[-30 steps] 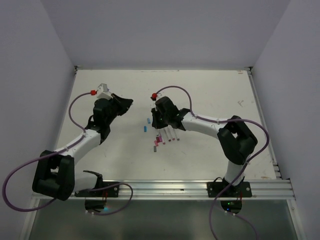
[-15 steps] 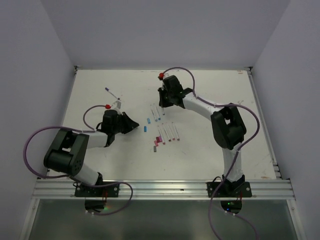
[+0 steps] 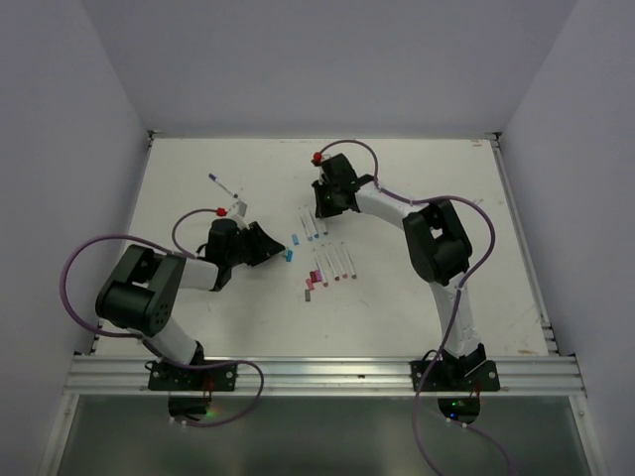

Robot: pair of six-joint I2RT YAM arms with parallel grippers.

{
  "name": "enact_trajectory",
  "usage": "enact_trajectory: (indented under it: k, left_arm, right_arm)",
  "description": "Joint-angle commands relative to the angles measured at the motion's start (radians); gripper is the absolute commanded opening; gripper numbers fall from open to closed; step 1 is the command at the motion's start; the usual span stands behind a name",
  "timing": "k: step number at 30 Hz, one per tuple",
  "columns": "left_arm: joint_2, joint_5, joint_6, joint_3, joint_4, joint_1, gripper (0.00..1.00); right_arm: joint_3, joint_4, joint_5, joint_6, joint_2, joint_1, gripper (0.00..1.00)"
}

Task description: Open the pen caps

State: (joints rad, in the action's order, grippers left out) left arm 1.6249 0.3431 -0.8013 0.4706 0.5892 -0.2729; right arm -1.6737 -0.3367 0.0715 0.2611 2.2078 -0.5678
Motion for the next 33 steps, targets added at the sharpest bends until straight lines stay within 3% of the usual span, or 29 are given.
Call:
enact_trajectory:
  k: [1,8,14,17,26,33]
  left_arm:
    - [-0.002,-0.013,0.002,0.002,0.040,-0.006,0.43]
    - [-0.101,-0.131,0.031,0.019,-0.075,-0.006,0.45]
    - [-0.158,-0.338,0.091,0.250,-0.313,0.001,0.53]
    - [-0.120,-0.432,0.090,0.371,-0.405,0.020,0.60]
    - [0.091,-0.483,0.001,0.589,-0.538,0.221,0.61]
    - [0.341,-0.602,-0.012,0.885,-0.807,0.225,0.61]
  right_arm:
    - [-0.037,0.007,0.013,-0.010,0.016,0.006,0.13]
    - [-0.021,0.024,0.033,-0.006,0.004,0.008,0.21]
    - [-0.026,0.025,0.047,-0.017,-0.002,0.008,0.34]
    - [-0.026,0.024,0.050,-0.017,-0.016,0.008,0.38]
    - [0.078,0.048,0.077,0.001,-0.171,0.017,0.39]
    - [0.201,0.111,0.102,0.023,-0.269,0.016,0.39]
